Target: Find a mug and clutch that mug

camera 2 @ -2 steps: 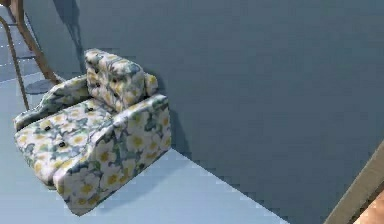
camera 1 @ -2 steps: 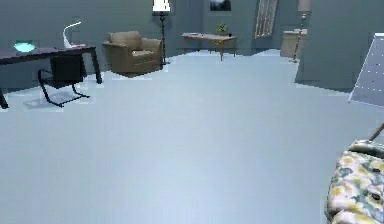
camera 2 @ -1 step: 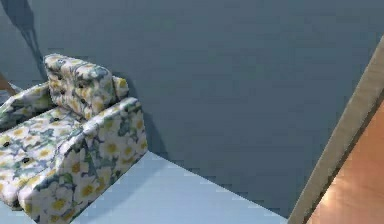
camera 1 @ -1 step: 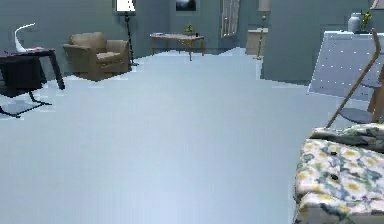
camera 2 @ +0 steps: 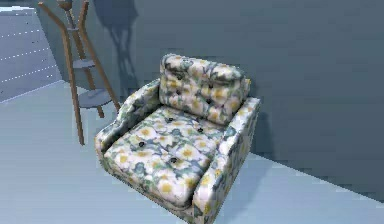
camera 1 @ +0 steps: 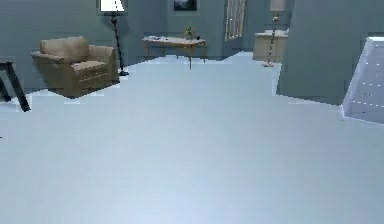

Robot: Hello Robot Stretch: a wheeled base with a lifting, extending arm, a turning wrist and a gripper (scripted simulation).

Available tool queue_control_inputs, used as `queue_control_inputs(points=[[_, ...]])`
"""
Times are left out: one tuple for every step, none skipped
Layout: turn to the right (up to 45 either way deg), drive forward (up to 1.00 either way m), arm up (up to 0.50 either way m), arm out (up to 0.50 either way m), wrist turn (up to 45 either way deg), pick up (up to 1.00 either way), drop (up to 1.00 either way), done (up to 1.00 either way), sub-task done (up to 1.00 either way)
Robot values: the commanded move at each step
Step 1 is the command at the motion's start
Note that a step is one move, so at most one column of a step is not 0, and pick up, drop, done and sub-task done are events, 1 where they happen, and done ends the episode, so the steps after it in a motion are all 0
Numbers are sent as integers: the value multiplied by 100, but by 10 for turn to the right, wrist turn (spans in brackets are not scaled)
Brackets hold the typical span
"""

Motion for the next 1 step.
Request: queue_control_inputs(points=[[60, 0, 0, 0, 0, 0, 0, 0, 0]])
